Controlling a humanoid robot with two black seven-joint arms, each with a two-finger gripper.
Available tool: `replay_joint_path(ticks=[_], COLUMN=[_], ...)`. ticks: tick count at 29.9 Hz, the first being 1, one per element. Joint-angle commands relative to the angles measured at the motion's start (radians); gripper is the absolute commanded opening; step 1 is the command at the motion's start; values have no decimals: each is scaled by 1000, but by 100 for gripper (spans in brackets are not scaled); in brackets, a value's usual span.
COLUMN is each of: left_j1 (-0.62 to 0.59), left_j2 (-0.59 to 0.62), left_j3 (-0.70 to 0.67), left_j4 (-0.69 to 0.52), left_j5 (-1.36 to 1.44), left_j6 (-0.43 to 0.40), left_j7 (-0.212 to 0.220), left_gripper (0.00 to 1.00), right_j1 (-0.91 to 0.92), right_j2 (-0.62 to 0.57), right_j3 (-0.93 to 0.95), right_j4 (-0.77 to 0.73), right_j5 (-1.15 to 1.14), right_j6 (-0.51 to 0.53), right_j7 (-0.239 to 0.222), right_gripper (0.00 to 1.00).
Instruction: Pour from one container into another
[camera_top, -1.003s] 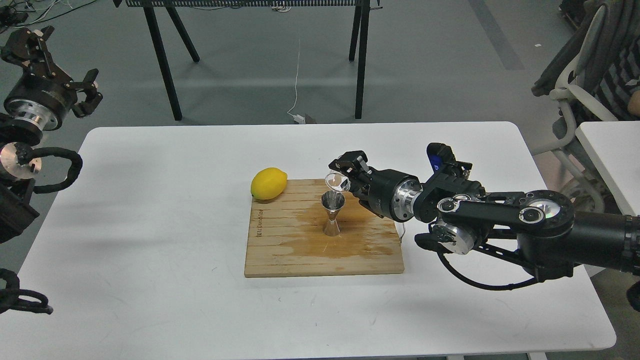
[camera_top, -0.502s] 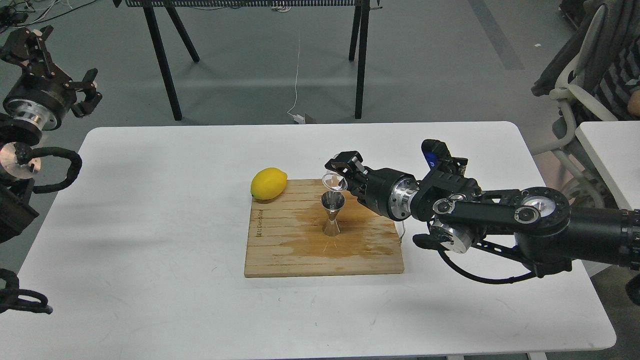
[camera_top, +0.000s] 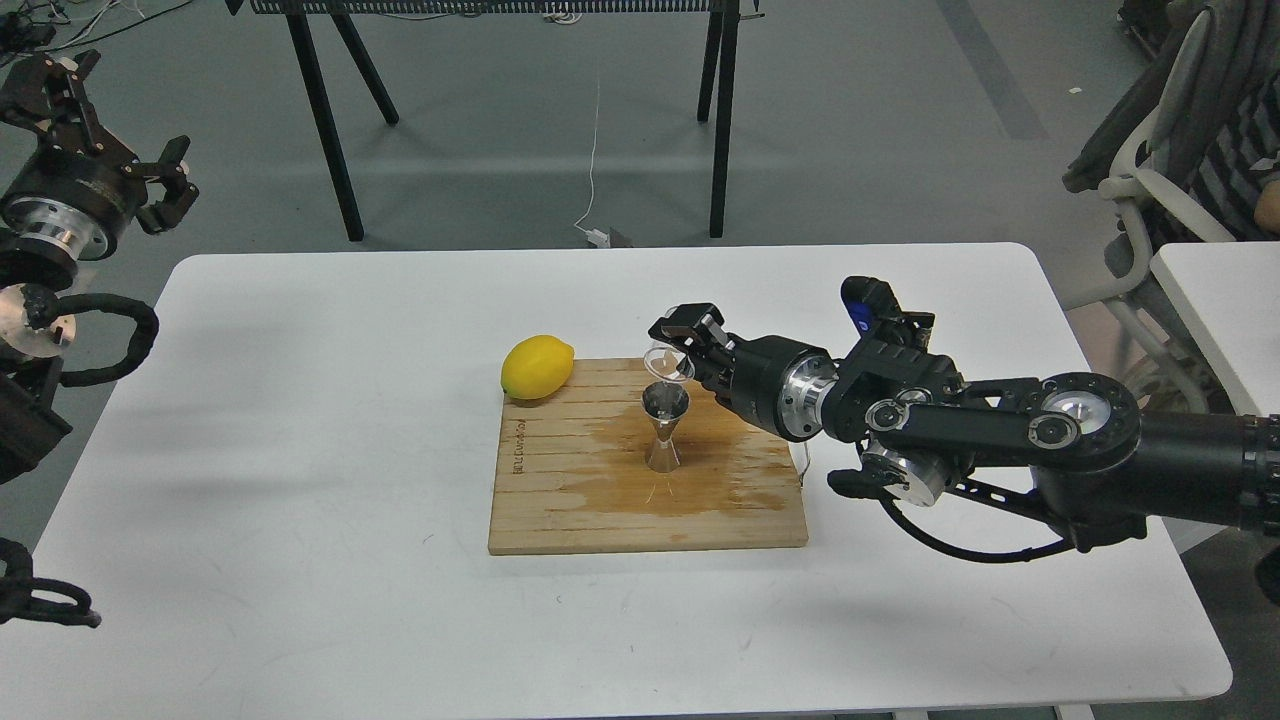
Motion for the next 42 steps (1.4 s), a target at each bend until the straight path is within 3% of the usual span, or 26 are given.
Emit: replay_joint_path(ticks=[1, 31, 42], left_j1=[0, 0, 0], left_j2=[1, 4, 5], left_j3=[0, 0, 0], left_j4=[0, 0, 0], left_j5=[0, 0, 0], left_j6=[0, 0, 0], left_j7=[0, 0, 0], left_gripper=[100, 100, 100], right_j1=[1, 13, -7], right_j2=[-1, -1, -39], right_j3=[-6, -32, 23], right_j4=[0, 3, 12], right_j5=[-14, -40, -22], right_j6=[0, 1, 9], right_j7=[0, 12, 46], right_gripper=[30, 30, 31])
